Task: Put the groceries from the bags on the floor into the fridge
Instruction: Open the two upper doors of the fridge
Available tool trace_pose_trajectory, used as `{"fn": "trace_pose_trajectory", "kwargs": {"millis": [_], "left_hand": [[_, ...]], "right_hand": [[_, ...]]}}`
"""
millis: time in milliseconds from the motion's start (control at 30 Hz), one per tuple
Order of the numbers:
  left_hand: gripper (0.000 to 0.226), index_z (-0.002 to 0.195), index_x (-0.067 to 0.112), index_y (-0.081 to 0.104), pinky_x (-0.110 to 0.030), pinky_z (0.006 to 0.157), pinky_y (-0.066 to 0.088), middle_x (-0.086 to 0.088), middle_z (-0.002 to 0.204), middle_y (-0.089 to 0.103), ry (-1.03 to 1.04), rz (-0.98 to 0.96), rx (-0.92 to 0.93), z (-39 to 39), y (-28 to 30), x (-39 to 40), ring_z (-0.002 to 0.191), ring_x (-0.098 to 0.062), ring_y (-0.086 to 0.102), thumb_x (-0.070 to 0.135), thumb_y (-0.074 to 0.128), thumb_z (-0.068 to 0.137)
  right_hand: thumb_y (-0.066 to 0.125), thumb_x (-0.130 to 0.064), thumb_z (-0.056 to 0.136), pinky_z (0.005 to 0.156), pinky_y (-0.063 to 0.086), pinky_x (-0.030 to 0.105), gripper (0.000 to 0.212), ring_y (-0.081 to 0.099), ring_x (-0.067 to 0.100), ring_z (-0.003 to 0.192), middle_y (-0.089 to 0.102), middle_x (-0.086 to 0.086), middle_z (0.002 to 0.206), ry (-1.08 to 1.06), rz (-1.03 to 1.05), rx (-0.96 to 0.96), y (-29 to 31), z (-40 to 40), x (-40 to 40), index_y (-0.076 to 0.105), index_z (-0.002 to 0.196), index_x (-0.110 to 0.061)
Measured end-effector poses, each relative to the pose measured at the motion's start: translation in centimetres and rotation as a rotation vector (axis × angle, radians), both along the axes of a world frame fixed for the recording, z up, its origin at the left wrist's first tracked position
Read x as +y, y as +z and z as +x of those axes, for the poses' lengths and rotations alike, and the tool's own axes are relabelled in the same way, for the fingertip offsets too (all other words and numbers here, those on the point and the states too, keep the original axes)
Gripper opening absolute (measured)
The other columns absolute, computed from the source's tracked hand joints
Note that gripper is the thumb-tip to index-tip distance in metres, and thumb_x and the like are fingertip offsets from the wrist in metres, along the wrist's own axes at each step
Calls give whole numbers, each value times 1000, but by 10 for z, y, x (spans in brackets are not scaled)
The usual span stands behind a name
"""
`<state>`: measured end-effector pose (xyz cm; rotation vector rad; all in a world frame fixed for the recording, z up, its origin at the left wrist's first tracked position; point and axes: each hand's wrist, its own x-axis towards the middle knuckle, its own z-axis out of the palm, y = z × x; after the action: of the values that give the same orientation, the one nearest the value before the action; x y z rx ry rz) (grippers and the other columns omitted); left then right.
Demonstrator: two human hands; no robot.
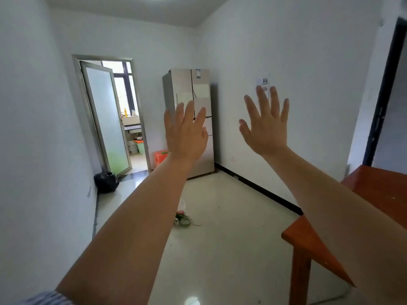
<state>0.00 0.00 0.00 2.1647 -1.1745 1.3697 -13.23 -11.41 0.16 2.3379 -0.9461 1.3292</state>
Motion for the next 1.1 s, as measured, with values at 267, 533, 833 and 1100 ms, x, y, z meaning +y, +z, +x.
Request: {"fn": "trace_pose_trajectory", "kwargs": {"millis": [267, 533, 833, 1100], "left_hand": [[31, 119, 3, 57, -39, 93, 42, -16, 125, 52, 85, 376, 269, 59, -73, -81, 117, -32, 48, 15, 44, 93], [29, 118, 5, 57, -33, 88, 47, -13, 120, 57, 169, 665, 590, 154, -157, -227, 110, -28, 56, 10, 42, 93], [30, 115, 2, 58, -32, 88, 48, -15, 120, 56, 157, 764, 691, 296, -181, -393, 109, -28, 55, 12, 39, 93], [30, 117, 3, 58, -34, 91, 48, -13, 120, 59, 180, 697, 689, 461, -182, -547, 111, -28, 57, 14, 42, 94]], "right_hand": [[43, -9, 77, 75, 50, 43, 32, 61, 40, 99, 68, 23, 97, 167, 33, 140, -76, 93, -53, 64, 96, 7], [42, -12, 88, 91, 43, 39, 33, 49, 35, 114, 57, 20, 120, 146, 470, 377, -166, 202, -210, 56, 115, 1], [43, -13, 87, 83, 46, 34, 30, 54, 32, 107, 61, 17, 113, 189, 492, 519, -196, 335, -385, 61, 107, 0], [42, -12, 89, 85, 45, 37, 29, 52, 36, 108, 58, 20, 115, 185, 464, 554, -189, 493, -545, 61, 104, 3]]}}
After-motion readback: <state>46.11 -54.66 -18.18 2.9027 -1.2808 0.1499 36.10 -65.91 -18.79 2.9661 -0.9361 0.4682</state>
